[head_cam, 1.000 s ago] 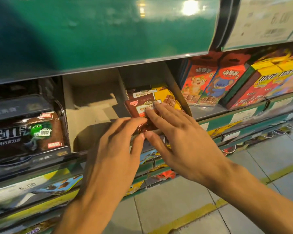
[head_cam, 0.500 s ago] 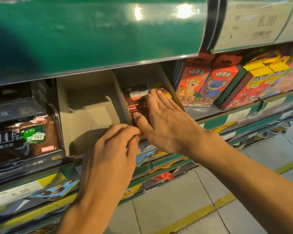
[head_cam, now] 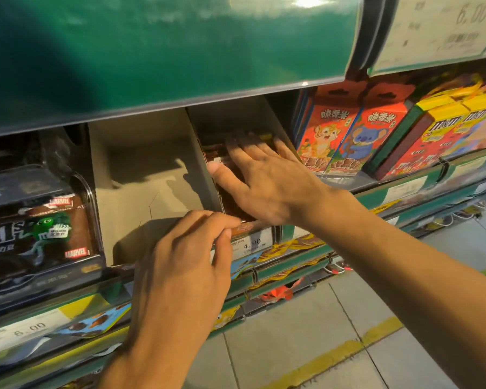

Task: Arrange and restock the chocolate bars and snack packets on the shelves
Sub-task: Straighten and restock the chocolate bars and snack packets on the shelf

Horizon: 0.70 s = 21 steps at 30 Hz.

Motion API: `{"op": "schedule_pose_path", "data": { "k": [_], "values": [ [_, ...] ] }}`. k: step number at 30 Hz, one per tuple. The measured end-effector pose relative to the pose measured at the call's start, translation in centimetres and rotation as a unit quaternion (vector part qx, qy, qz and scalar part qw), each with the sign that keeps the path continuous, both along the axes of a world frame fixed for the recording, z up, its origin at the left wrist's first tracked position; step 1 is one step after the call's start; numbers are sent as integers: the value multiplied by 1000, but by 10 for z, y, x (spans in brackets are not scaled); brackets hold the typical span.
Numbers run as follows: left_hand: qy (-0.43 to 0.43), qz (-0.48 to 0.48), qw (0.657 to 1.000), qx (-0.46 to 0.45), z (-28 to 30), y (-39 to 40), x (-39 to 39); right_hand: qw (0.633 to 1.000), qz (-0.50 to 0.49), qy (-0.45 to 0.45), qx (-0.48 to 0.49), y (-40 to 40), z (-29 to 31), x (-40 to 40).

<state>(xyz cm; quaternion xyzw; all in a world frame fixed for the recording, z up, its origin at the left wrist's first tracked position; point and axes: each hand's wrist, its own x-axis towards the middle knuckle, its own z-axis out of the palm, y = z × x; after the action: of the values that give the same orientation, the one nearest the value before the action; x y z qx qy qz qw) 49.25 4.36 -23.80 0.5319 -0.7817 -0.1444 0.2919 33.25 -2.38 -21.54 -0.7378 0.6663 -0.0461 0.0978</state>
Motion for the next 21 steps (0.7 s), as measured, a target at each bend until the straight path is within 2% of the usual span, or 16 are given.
{"op": "schedule_pose_path", "data": {
  "k": [5,13,21],
  "values": [
    [-9,4,1000,7,0,1,1,999,0,8,34,-11,0,0],
    [-21,10,1000,12,3,2,0,1000,8,-10,3,-3,-3,-2],
    [-20,13,996,88,12,4,0,996,-3,-71,-57,41,6,-13]
  ]
}}
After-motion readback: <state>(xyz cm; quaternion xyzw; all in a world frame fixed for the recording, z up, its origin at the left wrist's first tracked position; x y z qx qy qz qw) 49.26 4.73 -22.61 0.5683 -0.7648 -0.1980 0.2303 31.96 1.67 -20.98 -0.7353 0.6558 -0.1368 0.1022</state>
